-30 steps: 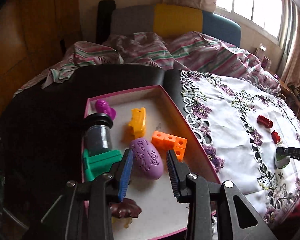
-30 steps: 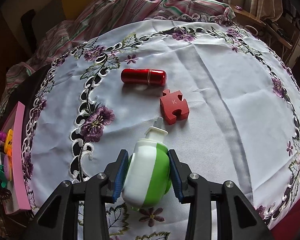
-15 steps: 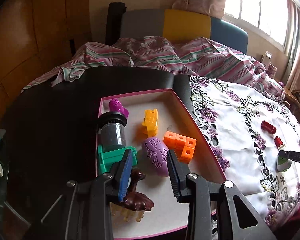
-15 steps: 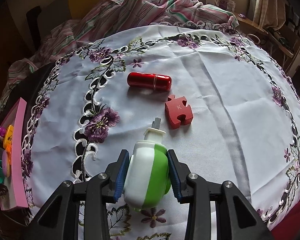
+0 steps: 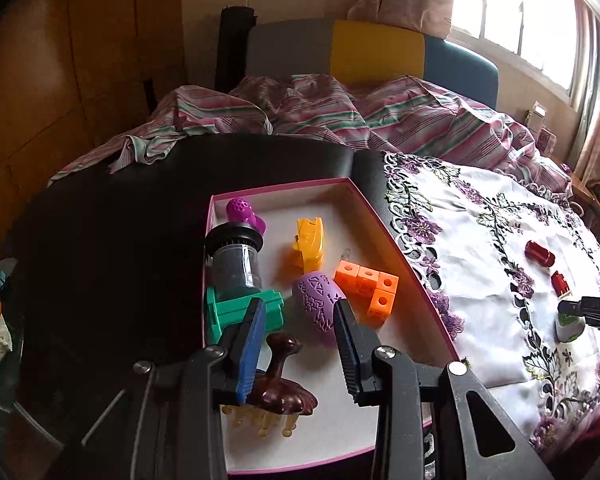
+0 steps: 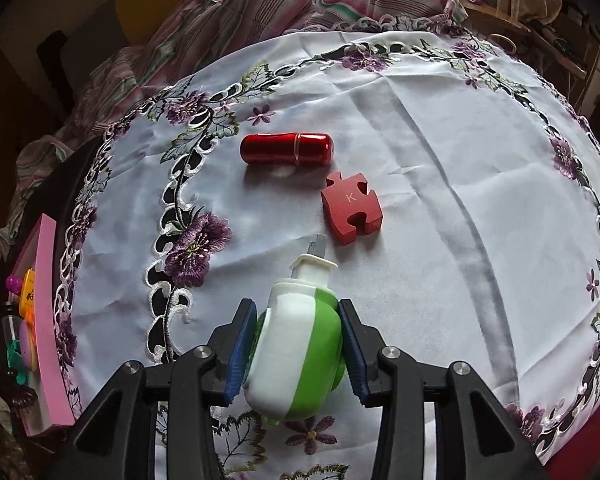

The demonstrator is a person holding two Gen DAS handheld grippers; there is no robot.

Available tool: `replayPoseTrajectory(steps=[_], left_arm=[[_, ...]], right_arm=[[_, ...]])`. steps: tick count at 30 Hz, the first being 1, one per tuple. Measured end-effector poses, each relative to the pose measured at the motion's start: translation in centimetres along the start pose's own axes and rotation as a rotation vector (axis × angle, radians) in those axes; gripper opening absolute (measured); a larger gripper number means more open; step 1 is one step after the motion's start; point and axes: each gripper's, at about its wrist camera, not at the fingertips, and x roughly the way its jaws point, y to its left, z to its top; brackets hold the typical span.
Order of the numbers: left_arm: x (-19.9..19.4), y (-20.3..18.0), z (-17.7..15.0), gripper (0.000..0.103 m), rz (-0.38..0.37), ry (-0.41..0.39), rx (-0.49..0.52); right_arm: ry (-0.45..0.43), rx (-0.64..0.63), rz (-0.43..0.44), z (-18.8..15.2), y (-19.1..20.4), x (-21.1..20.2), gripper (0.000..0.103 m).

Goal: Organize rigid objects
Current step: 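Lift the left gripper out of the tray while the right gripper holds the plug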

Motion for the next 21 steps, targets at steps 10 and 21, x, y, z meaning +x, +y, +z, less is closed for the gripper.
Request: replayPoseTrajectory(steps=[10, 21], left_arm=[[-0.2, 0.0, -0.4, 0.037, 0.004, 0.002, 0.002], [-0.6, 1.9, -0.6, 0.037, 0.020, -0.004, -0.038]], right_arm=[[-0.017, -0.073, -0.075, -0.3, 1.0, -0.1, 0.043], [-0.110, -0.128, 0.027, -0.3, 2.8, -2.2, 0.043]])
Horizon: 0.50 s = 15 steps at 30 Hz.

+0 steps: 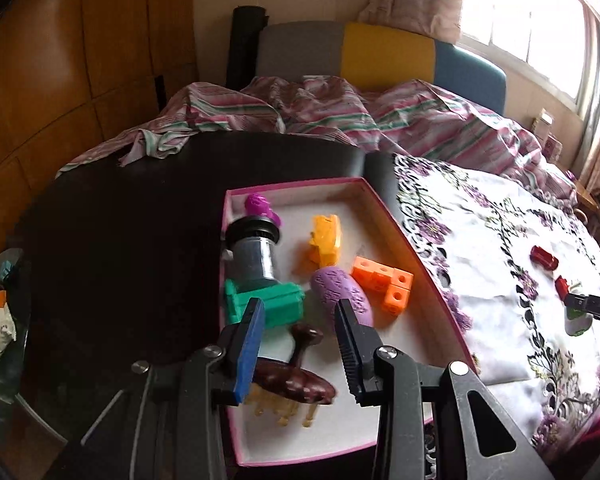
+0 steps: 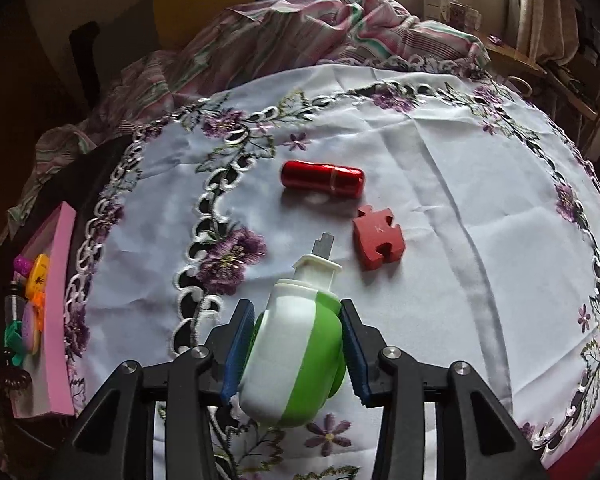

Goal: Organize rigid objects
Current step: 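Lift the left gripper out of the tray while the right gripper holds the plug, then carry the plug device into the tray and open the right gripper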

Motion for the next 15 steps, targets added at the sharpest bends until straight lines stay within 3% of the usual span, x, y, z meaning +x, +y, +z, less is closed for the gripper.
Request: replayPoseTrajectory(steps=[6, 11, 15], left_arm=[[-0.5, 2.9, 0.0, 0.037, 0.046, -0.009, -0.055], [-0.6, 4.8, -0.3, 0.037, 0.070, -0.003, -0.100], [-0.7, 5.7, -0.5, 0.037, 0.078, -0.001, -0.119]], right_arm=[[-0.011, -0.132, 0.175, -0.4, 5.8, -1.3, 0.043], [-0.027, -0.283, 0.369, -1.1, 13.9, -3.3, 0.043], [0.024, -0.432, 0.503, -2.9, 21.0, -3.4, 0.043]])
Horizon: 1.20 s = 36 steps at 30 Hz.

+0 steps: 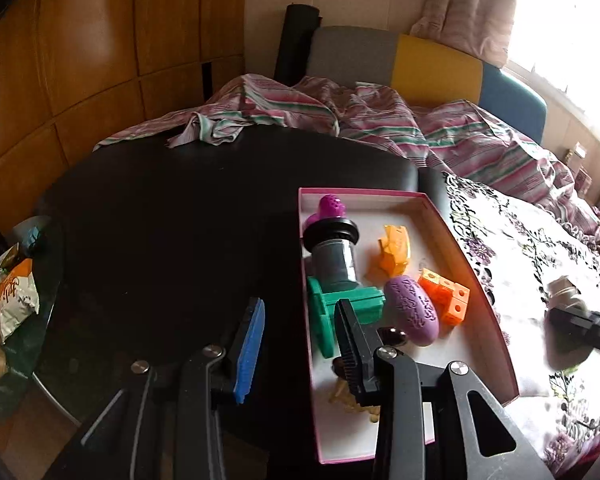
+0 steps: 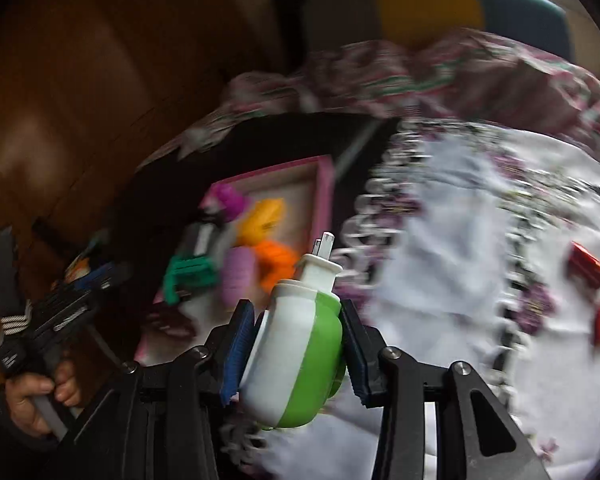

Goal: Organize rigid objects
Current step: 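Carry the plug device into the tray and open the right gripper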

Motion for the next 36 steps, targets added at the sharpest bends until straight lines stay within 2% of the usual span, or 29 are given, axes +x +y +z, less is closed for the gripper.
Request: replayPoseTrajectory(steps=[3, 6, 10, 11, 14, 25, 36], left_arm=[[0.1, 0.5, -0.1, 0.037, 0.002, 0.004, -0.008], [0.2, 1.0, -0.2, 0.037, 0.000, 0.009, -0.015], [0.5, 1.3, -0.3, 0.037, 0.001, 0.019, -0.025], [0.6, 1.4, -0.4, 0.037, 0.001, 0.021, -0.029], [0.8, 1.5, -0.5, 0.037, 0.001, 0.031, -0.034], [0.2, 0.6, -0.4, 0.037, -0.008, 0.013, -0.002], [-1.1, -2.3, 0.2, 0.037, -0.046, -0.017, 0.076]], right_arm=[[0.051, -0.079, 0.035, 0.2, 3.6, 3.0, 0.043], [0.112, -0.110, 0.063, 0.2, 5.2, 6.0, 0.043], [0.194, -0.154, 0.098, -0.4, 6.3, 9.2, 0.042], [0.208, -0.159, 0.108, -0.5, 6.5, 9.8, 0.039], [0.215, -0.152, 0.113, -0.8, 6.8, 10.8, 0.039], [0.169, -0.079, 0.107, -0.3, 5.2, 8.1, 0.041], [0.062, -0.050, -0.026, 0.4, 1.9, 3.3, 0.041]])
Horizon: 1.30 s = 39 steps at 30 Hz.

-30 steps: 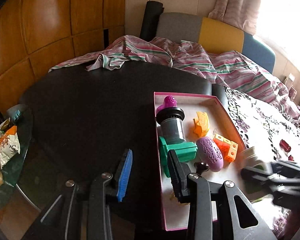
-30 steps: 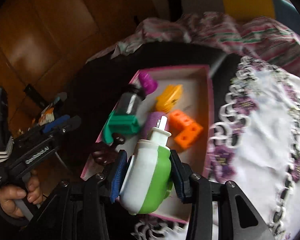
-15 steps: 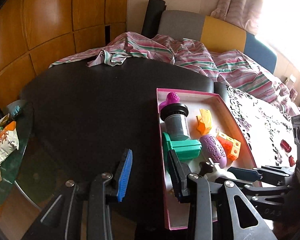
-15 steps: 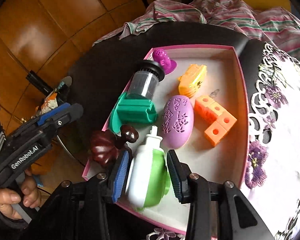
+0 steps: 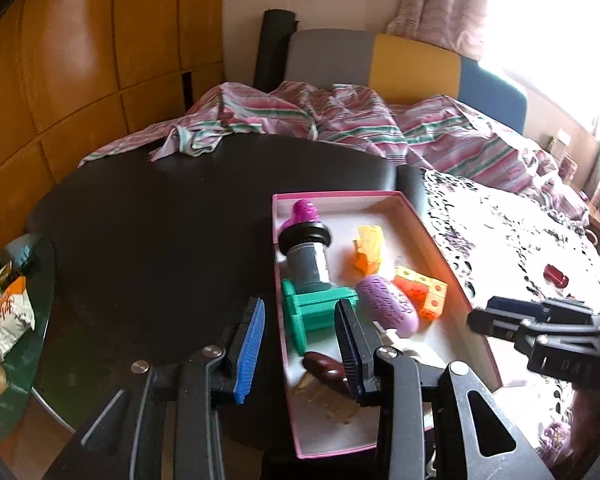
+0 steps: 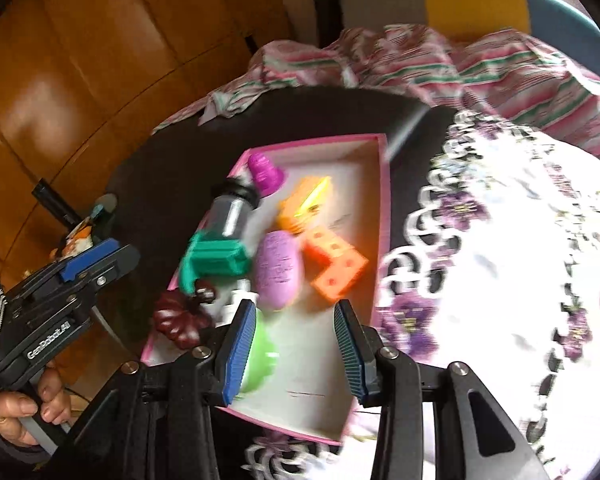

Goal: Organize rigid objects
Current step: 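Carry the plug device into the tray and open the right gripper, then move both grippers back over the red cylinder and red puzzle piece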

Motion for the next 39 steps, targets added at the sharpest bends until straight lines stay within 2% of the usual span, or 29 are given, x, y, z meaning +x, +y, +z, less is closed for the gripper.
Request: replayPoseTrajectory(steps=[15, 27, 32, 34, 39], left_arm=[[0.0, -5.6, 0.7, 0.037, -0.074, 0.004, 0.124], [0.4, -10.0, 1.1, 0.041, -0.131, 0.010, 0.217], [0.7, -11.5, 1.2, 0.041, -0.154, 0.017, 0.241], [0.8, -12.1, 1.3, 0.041, -0.165, 0.024, 0.243], [1.4, -13.6, 1.3, 0.041, -0.192, 0.039, 0.266]], right_arm=[[-0.072, 0.187, -0.187, -0.9, -10.1, -5.4, 0.041], [-0.152, 0.400, -0.363, -1.9, -19.6, -10.3, 0.041], [-0.178, 0.504, -0.449, -2.3, -23.6, -11.3, 0.041], [-0.191, 0.565, -0.477, -2.7, -25.4, -11.7, 0.044], [-0.178, 0.653, -0.507, -3.5, -29.0, -11.7, 0.044]])
